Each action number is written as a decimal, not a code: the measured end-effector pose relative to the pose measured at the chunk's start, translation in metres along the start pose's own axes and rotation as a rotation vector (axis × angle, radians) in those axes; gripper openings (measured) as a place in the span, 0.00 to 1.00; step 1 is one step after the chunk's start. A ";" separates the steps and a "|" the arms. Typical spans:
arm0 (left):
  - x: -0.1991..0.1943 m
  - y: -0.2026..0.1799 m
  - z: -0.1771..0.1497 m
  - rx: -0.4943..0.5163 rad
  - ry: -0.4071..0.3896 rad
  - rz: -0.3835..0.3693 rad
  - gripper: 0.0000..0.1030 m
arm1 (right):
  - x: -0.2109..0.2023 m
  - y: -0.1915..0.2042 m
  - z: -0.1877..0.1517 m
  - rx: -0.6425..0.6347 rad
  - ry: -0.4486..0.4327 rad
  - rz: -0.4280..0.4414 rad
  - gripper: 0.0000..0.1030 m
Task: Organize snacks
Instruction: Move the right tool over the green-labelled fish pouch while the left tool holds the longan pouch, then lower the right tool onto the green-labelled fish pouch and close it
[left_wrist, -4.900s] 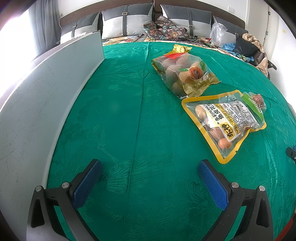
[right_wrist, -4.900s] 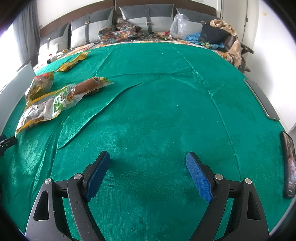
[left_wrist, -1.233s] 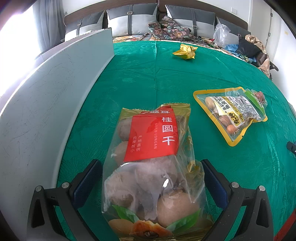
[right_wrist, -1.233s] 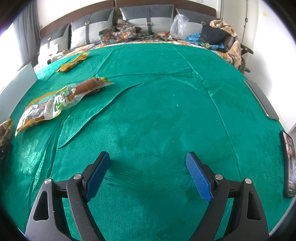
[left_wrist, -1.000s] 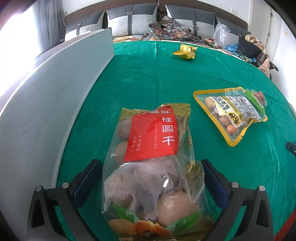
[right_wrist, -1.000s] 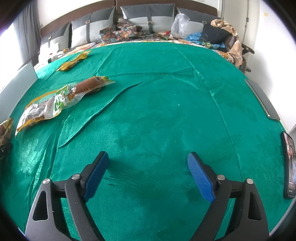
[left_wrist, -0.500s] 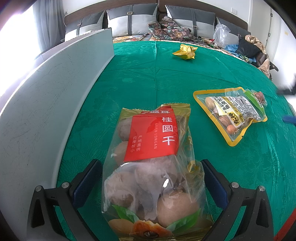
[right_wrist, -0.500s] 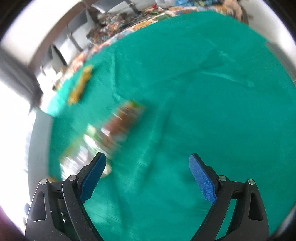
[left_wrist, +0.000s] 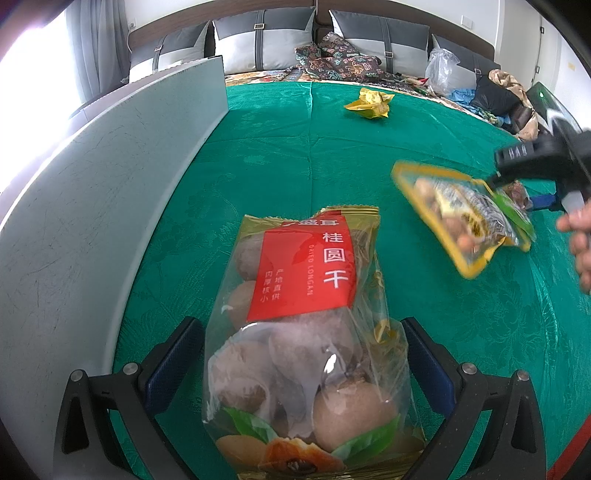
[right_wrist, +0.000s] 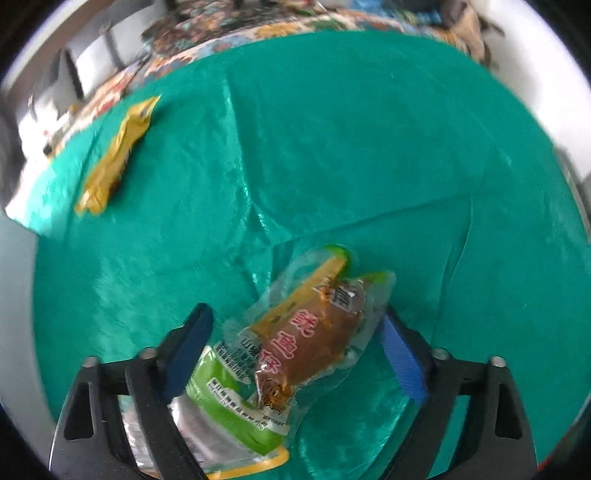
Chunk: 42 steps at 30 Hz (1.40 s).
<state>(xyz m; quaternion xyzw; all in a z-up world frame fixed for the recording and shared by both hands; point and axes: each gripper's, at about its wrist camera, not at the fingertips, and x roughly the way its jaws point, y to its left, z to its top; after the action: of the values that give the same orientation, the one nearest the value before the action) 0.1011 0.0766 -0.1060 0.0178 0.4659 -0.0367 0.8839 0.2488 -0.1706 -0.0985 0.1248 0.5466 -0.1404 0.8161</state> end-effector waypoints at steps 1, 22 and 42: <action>0.000 0.000 0.000 0.000 0.000 0.000 1.00 | -0.001 0.001 -0.004 -0.052 -0.024 -0.026 0.72; -0.001 0.000 0.000 0.000 0.000 0.001 1.00 | -0.047 -0.104 -0.112 -0.594 -0.185 0.193 0.68; -0.001 0.000 0.000 0.000 0.000 0.001 1.00 | -0.044 -0.121 -0.128 -0.400 -0.282 0.165 0.84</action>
<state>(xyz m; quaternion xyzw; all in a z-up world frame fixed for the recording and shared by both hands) 0.1008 0.0766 -0.1050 0.0180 0.4658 -0.0364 0.8840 0.0792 -0.2334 -0.1108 -0.0156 0.4323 0.0213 0.9013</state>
